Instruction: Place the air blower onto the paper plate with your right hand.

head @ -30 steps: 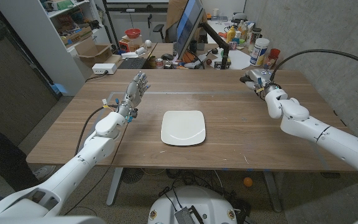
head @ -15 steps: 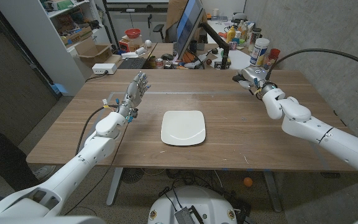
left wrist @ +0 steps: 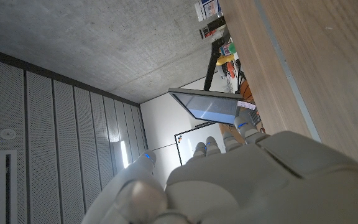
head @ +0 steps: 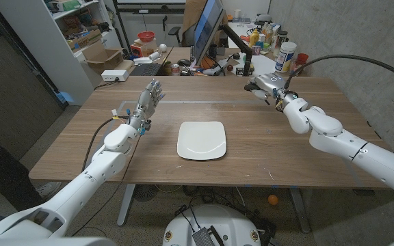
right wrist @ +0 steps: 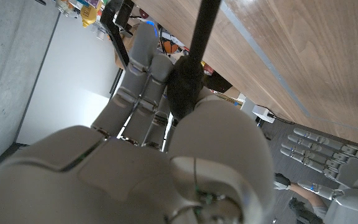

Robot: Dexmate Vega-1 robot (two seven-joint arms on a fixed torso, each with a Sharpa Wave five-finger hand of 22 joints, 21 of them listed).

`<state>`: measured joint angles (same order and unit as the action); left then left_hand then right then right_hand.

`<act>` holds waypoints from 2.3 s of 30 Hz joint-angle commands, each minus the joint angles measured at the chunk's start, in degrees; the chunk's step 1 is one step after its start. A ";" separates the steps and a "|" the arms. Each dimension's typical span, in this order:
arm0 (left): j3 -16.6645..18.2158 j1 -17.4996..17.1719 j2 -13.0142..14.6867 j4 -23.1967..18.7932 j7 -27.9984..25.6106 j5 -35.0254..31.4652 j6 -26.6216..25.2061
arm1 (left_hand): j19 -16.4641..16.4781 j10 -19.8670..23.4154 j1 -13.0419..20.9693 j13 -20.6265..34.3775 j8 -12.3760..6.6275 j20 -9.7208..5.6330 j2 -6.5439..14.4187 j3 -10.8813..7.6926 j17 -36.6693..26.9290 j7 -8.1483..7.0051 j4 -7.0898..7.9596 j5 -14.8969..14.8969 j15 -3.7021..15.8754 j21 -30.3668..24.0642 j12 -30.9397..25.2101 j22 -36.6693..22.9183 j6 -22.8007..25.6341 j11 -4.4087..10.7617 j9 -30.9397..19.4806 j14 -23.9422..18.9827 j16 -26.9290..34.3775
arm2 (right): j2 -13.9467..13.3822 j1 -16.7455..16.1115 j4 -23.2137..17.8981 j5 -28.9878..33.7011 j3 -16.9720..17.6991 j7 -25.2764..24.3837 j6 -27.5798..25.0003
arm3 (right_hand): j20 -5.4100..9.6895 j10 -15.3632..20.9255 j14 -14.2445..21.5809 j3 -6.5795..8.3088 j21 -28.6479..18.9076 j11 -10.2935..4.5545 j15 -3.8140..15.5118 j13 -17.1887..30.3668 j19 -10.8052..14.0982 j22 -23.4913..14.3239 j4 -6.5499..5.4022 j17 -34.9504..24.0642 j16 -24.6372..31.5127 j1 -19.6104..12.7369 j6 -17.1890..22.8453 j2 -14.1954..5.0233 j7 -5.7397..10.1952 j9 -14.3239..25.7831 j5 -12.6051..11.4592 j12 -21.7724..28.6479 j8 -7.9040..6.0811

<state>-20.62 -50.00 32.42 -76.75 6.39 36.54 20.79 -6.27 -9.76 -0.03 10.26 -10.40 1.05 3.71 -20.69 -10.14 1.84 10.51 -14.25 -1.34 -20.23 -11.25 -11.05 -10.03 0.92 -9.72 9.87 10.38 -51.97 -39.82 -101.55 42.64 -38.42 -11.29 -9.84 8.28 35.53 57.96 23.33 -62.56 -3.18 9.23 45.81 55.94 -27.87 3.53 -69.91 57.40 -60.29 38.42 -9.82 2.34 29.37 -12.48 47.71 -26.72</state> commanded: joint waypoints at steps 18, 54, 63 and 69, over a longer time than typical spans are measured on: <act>0.51 -0.52 0.31 0.48 0.98 0.77 0.61 | 0.20 -2.98 0.04 0.26 -0.04 -0.06 5.73 0.33 -0.17 0.19 0.20 -0.55 -0.34 0.22 -0.15 -0.15 -2.01 -0.51 -0.27 2.17 0.25 | 1.82 -2.47 -5.65 3.42 1.14 1.80 12.61 | 4.05 0.87 0.98 0.11 -1.40 0.12 3.32 0.32 0.53 0.77 -0.32 -0.35 -0.26 -0.32 1.21 -0.26 -0.30 0.09 -0.15 0.38 -0.82; 1.05 -0.62 0.35 1.44 1.04 1.24 0.90 | 0.30 -2.98 0.07 0.26 -0.04 -0.01 5.77 0.54 -0.16 0.19 0.19 -0.69 -0.30 0.42 -0.15 -0.15 -2.01 -0.46 -0.27 2.17 0.25 | 10.67 4.21 0.22 6.44 -5.01 5.78 26.08 | 4.06 1.71 1.51 0.23 -3.37 0.21 3.29 0.37 0.31 2.41 -0.50 -0.38 -0.20 -0.51 1.73 -0.25 -0.41 0.12 -0.11 0.51 -1.34; 0.87 -0.11 0.08 2.34 1.82 1.39 1.10 | 0.29 -3.02 0.09 0.26 -0.03 0.02 5.78 0.57 -0.16 0.26 0.18 -0.71 -0.32 0.47 -0.14 -0.15 -2.03 -0.50 -0.27 2.17 0.25 | 11.61 4.11 0.71 6.95 -6.13 6.63 27.03 | 4.05 1.90 1.66 0.25 -3.83 0.23 3.28 0.30 0.24 2.83 -0.54 -0.40 -0.17 -0.55 1.68 -0.23 -0.45 0.13 -0.09 0.50 -1.40; 0.86 0.00 0.14 2.43 1.97 1.36 1.12 | 0.30 -3.03 0.10 0.26 -0.04 0.00 5.79 0.58 -0.16 0.25 0.17 -0.72 -0.32 0.50 -0.14 -0.15 -2.02 -0.53 -0.27 2.17 0.25 | 12.12 4.07 1.29 7.02 -6.42 6.68 27.12 | 4.05 1.86 1.71 0.27 -4.14 0.27 3.27 0.35 0.22 3.09 -0.55 -0.39 -0.16 -0.57 1.84 -0.22 -0.53 0.12 -0.08 0.48 -1.51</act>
<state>-19.68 -50.36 32.62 -74.83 7.90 37.82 21.85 -6.27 -9.76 -0.03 10.26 -10.40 1.04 3.71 -20.46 -10.15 1.84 10.75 -14.64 -1.34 -19.91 -11.25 -11.05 -10.02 0.92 -9.72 9.87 10.38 -41.15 -35.96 -101.33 49.24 -43.71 -5.13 16.21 8.29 36.65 59.00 23.49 -66.34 -2.87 9.66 46.00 55.93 -24.72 3.38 -70.15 57.40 -60.15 39.03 -9.59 2.35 29.34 -12.32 47.91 -27.83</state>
